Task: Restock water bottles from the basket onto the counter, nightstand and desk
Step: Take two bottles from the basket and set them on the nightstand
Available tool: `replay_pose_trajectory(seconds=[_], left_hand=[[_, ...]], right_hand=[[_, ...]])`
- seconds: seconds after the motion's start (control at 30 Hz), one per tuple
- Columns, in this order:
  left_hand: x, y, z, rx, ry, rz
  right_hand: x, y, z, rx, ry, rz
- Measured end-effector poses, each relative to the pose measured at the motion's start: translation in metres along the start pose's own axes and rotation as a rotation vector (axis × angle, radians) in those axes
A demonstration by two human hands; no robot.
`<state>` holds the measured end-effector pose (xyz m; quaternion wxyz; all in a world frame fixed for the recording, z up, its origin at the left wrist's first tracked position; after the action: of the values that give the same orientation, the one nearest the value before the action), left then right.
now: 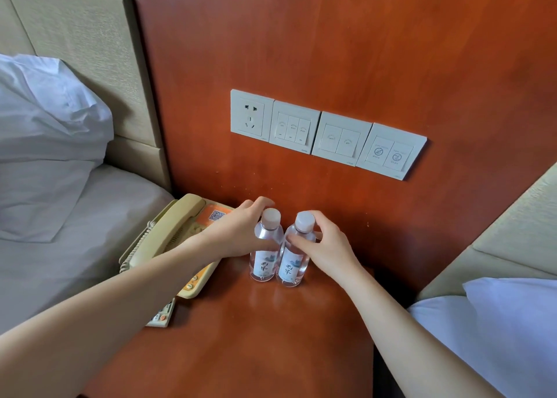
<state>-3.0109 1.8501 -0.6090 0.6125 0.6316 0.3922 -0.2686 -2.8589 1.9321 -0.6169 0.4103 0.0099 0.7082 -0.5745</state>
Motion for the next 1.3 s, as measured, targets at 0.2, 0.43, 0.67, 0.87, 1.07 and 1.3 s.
replay_pose_trajectory(seconds=[0.2, 0.43, 0.67, 0.87, 1.07, 1.3], left_hand=[[-0.010, 0.010, -0.014, 0.027, -0.032, -0.127], [-0.007, 0.005, -0.025, 0.022, -0.011, -0.042], [-0.012, -0.002, -0.047, 0.001, -0.017, -0.029], [-0.020, -0.011, -0.058, -0.014, 0.003, -0.020], [-0.021, -0.017, -0.068, -0.007, 0.001, 0.004], [-0.022, -0.023, -0.079, -0.003, 0.048, 0.021]], right_hand=[[-0.005, -0.013, -0.008, 0.005, -0.070, 0.132], [-0.003, -0.014, -0.013, 0.004, -0.004, 0.166], [0.004, -0.013, -0.032, 0.020, 0.028, 0.136], [0.011, -0.017, -0.050, -0.003, 0.085, 0.164], [0.014, -0.020, -0.065, -0.018, 0.098, 0.179], [0.014, -0.015, -0.077, -0.013, 0.103, 0.133]])
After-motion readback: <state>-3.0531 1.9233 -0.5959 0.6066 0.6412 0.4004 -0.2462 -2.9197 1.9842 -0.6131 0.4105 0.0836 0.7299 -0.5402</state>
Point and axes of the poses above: each hand's wrist, its own z-axis away from the middle knuckle, its own x-axis out of the palm, y = z × x, the point moved 7 cm from there along -z, towards the middle knuckle, and after that the axes turned 7 degrees about x, right-handed, at the moved point
